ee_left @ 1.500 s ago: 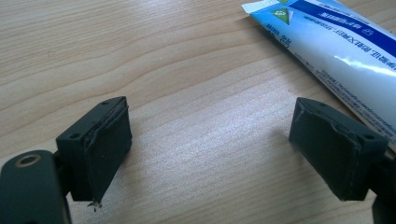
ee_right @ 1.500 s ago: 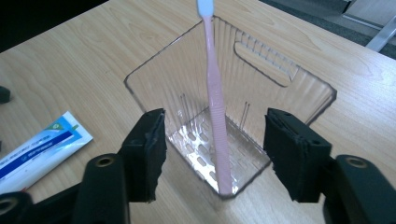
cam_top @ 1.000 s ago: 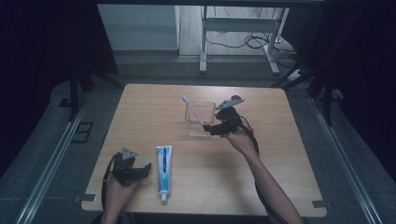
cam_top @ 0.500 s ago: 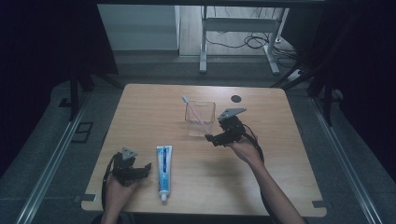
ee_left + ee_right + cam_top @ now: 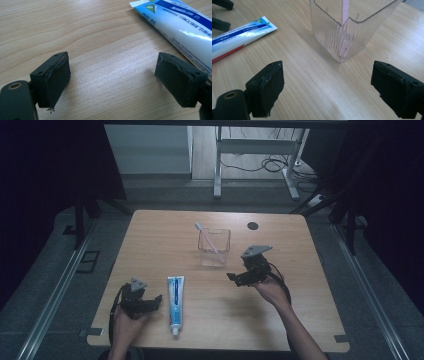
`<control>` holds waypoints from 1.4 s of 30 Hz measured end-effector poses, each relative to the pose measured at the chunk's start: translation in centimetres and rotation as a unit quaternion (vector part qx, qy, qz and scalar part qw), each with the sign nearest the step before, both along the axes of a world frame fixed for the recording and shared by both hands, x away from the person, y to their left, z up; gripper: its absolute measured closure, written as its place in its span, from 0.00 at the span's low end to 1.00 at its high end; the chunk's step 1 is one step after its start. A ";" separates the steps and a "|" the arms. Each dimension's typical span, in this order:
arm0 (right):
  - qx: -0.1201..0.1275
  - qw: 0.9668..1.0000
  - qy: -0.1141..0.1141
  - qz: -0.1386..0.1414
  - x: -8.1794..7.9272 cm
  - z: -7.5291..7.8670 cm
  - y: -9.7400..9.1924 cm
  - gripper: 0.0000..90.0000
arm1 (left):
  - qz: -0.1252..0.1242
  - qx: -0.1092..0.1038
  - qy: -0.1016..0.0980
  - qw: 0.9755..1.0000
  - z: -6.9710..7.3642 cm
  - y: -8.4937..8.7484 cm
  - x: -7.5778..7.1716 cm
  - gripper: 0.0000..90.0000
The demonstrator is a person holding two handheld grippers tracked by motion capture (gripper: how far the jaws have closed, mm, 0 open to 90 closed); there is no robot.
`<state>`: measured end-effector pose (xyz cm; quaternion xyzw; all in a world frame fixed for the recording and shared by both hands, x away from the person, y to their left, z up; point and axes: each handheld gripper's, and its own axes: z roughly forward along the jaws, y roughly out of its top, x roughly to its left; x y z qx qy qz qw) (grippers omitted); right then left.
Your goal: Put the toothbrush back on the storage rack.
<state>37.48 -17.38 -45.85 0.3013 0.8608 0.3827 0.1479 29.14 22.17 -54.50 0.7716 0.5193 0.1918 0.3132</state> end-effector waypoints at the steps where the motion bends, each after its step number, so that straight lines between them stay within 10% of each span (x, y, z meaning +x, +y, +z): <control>1: 0.000 1.000 0.000 0.000 -0.2 -0.1 -0.2 0.12 | 0.000 0.000 0.000 1.000 0.0 0.0 0.0 0.14; 42: 0.002 0.996 0.029 -0.084 -6.2 -5.9 -7.9 0.02 | -0.001 0.000 -0.002 1.000 0.0 0.0 0.0 0.14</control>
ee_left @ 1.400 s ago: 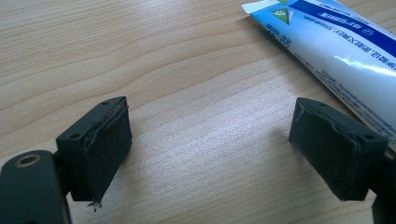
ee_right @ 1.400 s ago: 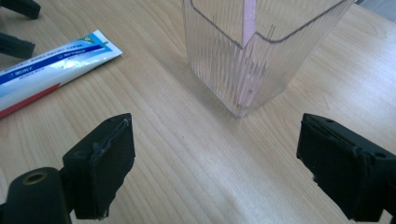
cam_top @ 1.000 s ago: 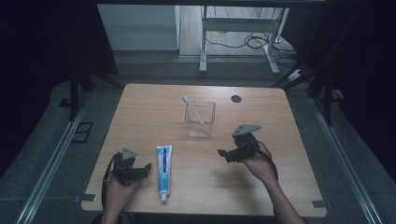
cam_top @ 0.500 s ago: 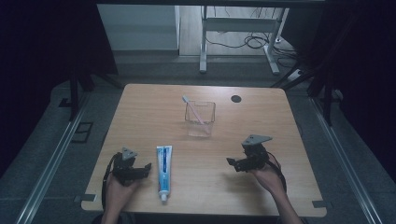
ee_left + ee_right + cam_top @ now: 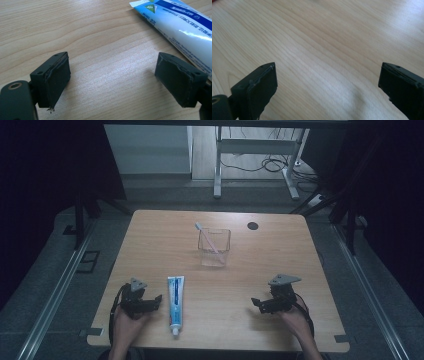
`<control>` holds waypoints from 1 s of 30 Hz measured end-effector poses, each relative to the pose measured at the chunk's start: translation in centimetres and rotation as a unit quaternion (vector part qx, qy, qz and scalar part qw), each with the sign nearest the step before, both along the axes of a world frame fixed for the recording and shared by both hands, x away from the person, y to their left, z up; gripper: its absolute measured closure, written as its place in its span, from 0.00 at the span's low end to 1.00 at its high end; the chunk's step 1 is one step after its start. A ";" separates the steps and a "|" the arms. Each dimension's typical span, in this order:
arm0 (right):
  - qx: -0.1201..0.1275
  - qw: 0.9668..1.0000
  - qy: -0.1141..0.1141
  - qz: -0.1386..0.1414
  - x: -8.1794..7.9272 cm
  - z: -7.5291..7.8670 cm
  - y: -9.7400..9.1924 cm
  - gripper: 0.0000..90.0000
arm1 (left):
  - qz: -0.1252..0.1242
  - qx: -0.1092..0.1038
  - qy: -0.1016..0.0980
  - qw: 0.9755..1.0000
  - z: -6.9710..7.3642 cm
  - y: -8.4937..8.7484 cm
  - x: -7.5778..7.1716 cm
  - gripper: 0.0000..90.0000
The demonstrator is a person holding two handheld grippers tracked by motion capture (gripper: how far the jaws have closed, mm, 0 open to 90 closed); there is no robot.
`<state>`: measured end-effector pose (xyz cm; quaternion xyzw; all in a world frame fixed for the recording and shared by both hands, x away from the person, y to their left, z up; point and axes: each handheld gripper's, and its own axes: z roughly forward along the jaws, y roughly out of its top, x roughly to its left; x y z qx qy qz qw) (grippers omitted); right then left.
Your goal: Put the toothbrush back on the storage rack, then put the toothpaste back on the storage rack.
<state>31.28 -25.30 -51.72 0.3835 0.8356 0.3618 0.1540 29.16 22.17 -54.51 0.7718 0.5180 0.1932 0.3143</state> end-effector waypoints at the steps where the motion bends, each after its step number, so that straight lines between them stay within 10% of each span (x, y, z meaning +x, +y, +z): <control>1: 0.000 1.000 0.000 0.000 -0.1 -0.1 -0.1 0.01 | 0.000 0.000 0.000 1.000 0.0 0.0 0.0 0.14; 30: -0.014 1.000 0.002 -0.010 -1.6 -2.6 -1.3 0.03 | -0.010 0.004 0.008 1.000 0.2 0.1 0.0 0.15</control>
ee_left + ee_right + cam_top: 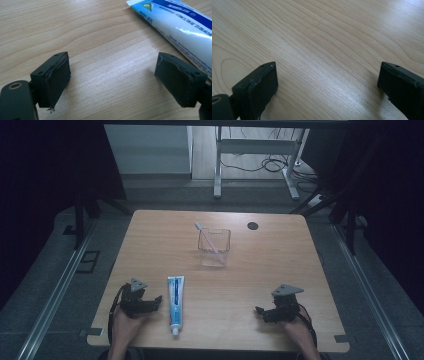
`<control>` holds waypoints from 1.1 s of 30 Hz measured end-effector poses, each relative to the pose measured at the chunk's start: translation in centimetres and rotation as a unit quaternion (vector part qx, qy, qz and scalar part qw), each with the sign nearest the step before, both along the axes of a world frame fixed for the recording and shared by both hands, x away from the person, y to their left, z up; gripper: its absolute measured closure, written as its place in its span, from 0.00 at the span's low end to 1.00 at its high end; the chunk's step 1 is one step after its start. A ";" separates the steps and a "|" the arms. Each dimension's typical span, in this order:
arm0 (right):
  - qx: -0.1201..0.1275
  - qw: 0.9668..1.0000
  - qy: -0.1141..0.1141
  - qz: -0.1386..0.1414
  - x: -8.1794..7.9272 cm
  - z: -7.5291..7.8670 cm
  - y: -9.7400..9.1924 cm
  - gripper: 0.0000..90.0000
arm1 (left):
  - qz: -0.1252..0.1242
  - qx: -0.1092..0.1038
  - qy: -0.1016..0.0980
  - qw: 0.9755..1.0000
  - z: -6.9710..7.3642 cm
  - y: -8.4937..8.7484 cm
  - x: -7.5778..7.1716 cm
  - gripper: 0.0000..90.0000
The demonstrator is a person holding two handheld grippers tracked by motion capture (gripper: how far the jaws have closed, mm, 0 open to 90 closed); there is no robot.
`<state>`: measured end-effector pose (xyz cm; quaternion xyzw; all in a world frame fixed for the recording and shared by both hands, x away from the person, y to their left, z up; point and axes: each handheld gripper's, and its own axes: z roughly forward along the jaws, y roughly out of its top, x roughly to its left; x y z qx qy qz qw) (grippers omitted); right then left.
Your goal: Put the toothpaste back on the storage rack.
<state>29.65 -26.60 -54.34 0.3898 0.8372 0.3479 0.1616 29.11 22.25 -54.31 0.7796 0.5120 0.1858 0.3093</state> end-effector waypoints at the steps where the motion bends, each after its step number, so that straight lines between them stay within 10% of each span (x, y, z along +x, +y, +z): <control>1: 0.000 1.000 0.000 -0.001 0.0 0.0 0.0 0.03 | 0.001 0.001 0.001 1.000 0.1 0.0 0.0 0.16; 22: 0.003 1.000 -0.004 -0.008 0.0 0.0 -0.1 0.06 | -0.054 -0.035 -0.012 0.998 3.0 -1.3 -1.3 0.64; 33: 0.004 1.000 -0.003 -0.009 0.0 0.0 -0.1 0.07 | -0.121 -0.049 -0.002 0.991 3.7 -4.1 -1.6 0.93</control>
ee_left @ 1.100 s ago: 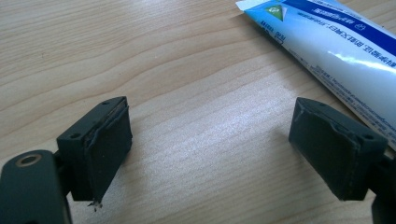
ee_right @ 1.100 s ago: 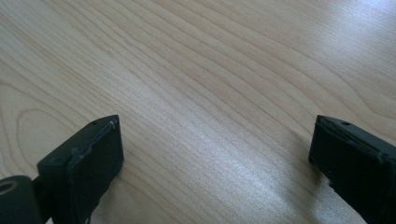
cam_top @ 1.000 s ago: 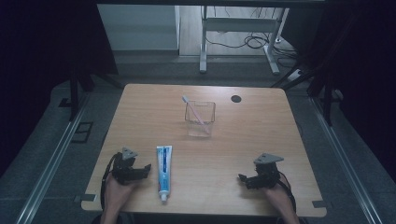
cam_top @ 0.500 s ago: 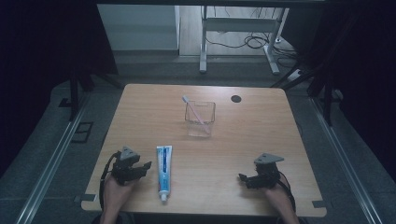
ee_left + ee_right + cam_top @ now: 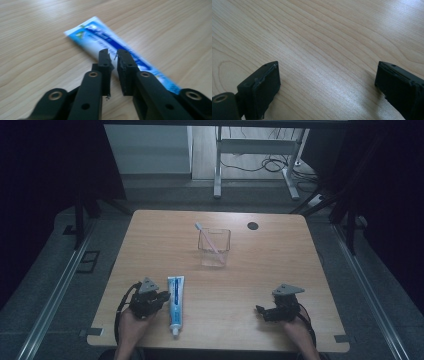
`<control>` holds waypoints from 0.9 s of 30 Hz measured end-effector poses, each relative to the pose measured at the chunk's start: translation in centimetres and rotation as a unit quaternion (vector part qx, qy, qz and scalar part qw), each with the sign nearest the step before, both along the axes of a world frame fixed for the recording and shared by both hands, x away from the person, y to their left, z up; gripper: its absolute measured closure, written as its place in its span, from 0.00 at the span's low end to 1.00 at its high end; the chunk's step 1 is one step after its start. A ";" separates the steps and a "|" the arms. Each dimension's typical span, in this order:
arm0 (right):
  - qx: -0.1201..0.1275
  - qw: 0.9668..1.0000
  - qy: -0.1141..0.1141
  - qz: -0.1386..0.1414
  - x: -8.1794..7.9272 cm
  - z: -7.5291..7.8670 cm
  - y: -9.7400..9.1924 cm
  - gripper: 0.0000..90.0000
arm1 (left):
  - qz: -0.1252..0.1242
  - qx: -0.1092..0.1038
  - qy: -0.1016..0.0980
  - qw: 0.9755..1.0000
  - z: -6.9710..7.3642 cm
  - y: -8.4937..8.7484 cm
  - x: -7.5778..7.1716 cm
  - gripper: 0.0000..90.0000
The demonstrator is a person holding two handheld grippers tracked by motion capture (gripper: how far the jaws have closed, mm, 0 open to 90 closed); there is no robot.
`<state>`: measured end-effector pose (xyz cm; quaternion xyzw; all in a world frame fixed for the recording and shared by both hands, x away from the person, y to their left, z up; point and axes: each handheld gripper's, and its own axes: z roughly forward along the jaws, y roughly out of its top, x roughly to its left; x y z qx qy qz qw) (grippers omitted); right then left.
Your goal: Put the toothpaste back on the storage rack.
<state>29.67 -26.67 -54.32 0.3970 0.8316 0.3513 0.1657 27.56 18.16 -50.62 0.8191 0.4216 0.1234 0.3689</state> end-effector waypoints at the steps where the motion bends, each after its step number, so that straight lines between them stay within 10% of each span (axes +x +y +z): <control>1: 0.000 1.000 0.000 0.000 0.0 0.0 0.0 0.07 | -0.003 -0.001 0.004 1.000 0.1 -0.3 -0.1 0.94; 27: 0.000 1.000 0.000 0.000 0.0 0.0 0.0 0.07 | -0.047 0.034 0.049 0.997 -0.1 -5.0 -2.5 1.00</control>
